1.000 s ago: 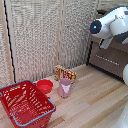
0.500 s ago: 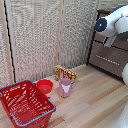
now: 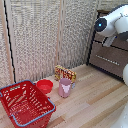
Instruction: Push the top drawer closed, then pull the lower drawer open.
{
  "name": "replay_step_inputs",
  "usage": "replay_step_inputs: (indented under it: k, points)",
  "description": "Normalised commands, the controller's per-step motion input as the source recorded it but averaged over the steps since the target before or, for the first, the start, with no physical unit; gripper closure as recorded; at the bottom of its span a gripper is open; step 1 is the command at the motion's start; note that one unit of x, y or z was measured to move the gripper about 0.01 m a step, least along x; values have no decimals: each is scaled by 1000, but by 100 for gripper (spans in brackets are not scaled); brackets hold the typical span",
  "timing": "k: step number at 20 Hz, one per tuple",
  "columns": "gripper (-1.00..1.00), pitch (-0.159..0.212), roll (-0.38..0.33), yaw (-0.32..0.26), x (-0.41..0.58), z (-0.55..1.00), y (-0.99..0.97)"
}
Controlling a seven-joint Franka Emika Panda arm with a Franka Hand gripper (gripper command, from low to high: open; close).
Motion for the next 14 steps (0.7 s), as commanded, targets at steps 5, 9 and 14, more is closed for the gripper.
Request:
replay_step_inputs:
  k: [5,9,14]
  points:
    - [-100,1,0,65,-2,195,478]
    - [-100,0,0,23,41,34,451]
    - [-100,0,0,0,244,-78,261]
